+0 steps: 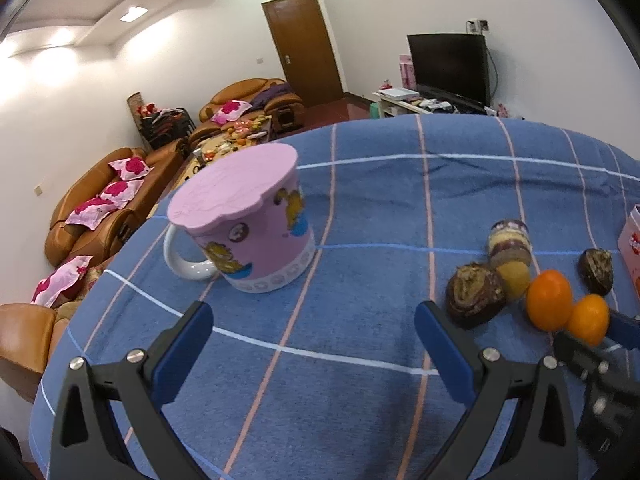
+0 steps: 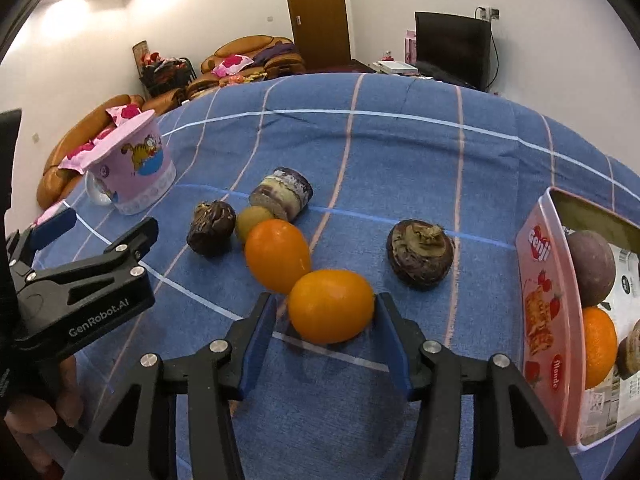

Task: Organize fruits
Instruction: 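Grasp the orange with the right gripper, then grasp the brown round fruit with the left gripper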

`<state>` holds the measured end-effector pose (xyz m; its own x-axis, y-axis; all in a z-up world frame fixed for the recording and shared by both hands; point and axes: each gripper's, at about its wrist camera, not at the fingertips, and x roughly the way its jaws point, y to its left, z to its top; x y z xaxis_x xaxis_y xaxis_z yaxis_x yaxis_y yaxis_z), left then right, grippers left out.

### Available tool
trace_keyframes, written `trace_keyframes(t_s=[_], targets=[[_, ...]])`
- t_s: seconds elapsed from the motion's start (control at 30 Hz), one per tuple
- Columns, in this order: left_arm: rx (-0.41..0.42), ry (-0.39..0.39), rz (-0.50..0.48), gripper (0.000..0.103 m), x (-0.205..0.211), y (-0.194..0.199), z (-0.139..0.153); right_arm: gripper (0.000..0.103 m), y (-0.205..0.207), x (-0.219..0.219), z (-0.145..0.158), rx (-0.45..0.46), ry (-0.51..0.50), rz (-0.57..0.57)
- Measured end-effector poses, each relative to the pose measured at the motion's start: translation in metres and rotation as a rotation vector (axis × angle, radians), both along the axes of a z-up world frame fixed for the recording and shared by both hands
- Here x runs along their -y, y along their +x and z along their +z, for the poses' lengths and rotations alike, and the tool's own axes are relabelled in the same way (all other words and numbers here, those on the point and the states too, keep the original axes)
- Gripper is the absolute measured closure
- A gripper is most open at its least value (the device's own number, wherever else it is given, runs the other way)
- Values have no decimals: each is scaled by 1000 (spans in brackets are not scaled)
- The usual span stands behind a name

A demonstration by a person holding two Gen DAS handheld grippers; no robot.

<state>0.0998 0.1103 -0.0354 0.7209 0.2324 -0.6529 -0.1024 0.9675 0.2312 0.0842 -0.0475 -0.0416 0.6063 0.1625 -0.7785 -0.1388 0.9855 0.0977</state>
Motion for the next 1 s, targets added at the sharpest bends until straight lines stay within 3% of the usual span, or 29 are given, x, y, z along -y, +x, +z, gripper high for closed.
trace_keyframes(t_s=[0.23,0.4,0.57,0.7,0.87,0.9,0.97,1.0], targets=[[30,-19,-94,0,12,-6,6,62,-13,23,8,51,126,-14],[59,-77,-186,0,21,-9,12,62,-37,32,27,169,107,-56],[6,-160,-254,13,31,1,10,62,-55,42,41,249,80,-90],[-50,-114,-250,15,39,16,2,62,-58,48,45,267,75,-101],[-112,-187,-251,16,29,34,-8,62,-53,52,43,246,83,-108],[-128,-215,-256,19,26,37,-9,62,-51,52,42,242,87,-109],[-185,-258,-260,35,22,42,-17,62,-50,53,39,233,91,-113],[-183,-261,-260,35,21,41,-17,62,-49,53,38,228,90,-115]])
